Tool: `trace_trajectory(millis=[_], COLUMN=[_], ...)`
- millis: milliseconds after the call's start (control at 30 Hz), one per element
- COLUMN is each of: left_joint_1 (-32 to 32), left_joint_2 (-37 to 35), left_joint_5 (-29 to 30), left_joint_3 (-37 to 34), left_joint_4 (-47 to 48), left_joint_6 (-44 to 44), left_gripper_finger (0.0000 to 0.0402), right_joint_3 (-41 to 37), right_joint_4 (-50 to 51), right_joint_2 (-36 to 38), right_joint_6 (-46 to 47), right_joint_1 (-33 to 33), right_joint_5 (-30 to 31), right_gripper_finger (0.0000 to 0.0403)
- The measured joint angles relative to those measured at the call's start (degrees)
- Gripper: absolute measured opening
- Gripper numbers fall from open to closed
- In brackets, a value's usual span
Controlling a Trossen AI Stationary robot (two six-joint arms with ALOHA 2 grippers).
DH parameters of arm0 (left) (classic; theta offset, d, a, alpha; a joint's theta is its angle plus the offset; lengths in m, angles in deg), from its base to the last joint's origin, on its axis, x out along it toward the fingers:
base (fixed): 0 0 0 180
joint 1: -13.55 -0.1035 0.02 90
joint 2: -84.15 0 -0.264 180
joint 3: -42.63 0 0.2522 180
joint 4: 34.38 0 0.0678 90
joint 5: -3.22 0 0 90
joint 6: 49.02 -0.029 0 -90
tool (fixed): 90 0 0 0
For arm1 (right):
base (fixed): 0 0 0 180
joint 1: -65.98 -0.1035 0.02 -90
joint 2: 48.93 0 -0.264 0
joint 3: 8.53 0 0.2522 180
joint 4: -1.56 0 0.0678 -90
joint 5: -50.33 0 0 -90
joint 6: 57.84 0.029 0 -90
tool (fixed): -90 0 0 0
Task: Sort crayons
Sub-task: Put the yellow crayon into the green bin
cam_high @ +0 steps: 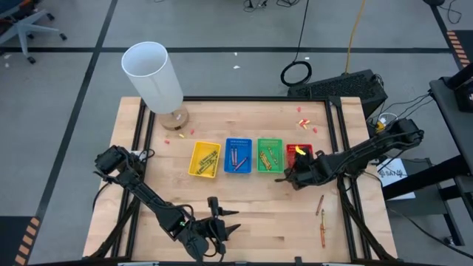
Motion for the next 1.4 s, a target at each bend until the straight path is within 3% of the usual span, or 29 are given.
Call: trace_trajectory(millis=[300, 533, 733, 1067, 1400], left_joint_1=[0.06, 0.33, 0.35, 3.30, 9.20], left_joint_2=[0.04, 0.04, 0.04, 0.04, -1.53], left_joint_5=[-0.02, -4.19, -4.44, -4.98, -7.34], left_joint_3=[0.00, 0.00, 0.03, 0.03, 0.07], left_joint_4=[2.99, 5.59, 13.19, 38.37, 64.17], left_joint_6=[0.05, 1.49, 5.53, 25.41, 55.60], left_gripper_finger=[0.0201, 0.0201, 0.0201, 0.0201, 0.0201], right_joint_3=[11.48, 11.71, 11.62, 11.55, 11.55], right_joint_4=[-2.31, -22.54, -31.68, -41.65, -45.97], right_joint_2=[0.02, -2.43, -9.95, -18.12, -18.47], right_joint_6=[-7.97, -26.17, -37.01, -44.19, -48.35], right_joint_1=[-8.91, -17.06, -20.28, -19.95, -19.85], right_joint_5=[1.10, 10.58, 11.83, 11.73, 12.06], right_gripper_finger=[0.0061, 0.0061, 0.0061, 0.0061, 0.0061])
